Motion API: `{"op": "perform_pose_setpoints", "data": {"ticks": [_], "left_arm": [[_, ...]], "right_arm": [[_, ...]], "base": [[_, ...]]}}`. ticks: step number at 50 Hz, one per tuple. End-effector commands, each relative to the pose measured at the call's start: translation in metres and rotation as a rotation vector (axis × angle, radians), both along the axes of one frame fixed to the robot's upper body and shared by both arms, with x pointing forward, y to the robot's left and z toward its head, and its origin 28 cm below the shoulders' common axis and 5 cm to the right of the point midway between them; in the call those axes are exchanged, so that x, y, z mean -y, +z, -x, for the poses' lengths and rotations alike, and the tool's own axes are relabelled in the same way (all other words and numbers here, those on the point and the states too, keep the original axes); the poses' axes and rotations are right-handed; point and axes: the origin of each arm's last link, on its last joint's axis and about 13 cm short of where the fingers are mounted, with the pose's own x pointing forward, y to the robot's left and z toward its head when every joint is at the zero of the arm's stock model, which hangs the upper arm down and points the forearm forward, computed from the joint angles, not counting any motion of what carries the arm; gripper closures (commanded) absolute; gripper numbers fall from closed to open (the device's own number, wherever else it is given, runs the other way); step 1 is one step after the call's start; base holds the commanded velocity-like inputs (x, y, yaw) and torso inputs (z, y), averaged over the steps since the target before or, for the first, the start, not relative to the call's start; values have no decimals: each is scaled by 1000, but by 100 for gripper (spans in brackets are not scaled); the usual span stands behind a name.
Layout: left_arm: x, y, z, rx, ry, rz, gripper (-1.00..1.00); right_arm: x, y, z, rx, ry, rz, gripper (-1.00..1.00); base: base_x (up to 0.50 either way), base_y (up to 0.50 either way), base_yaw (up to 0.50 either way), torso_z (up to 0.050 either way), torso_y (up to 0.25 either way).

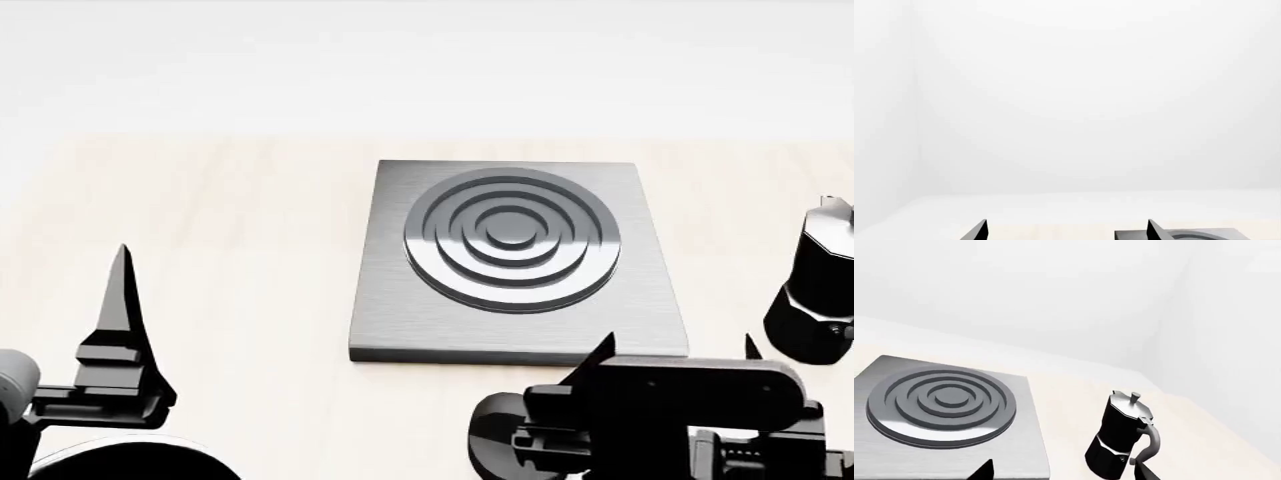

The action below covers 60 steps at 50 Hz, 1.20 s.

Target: Turn on the stove.

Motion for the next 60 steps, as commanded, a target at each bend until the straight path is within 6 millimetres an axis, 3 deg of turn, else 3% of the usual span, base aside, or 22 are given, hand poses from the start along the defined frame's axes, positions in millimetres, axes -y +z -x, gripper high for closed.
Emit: {"op": "perform_pose_setpoints", "data": {"ticks": [1, 60], "left_arm": [[0, 0, 0, 0, -1, 0, -100], [1, -1, 0, -1, -3, -1, -100]], "right_arm": [[-2, 6, 3, 26, 8, 21, -100], [-13, 32, 19, 157, 53, 70, -100]], "base": [[0, 0, 0, 0, 0], [0, 0, 0, 0, 0]]}}
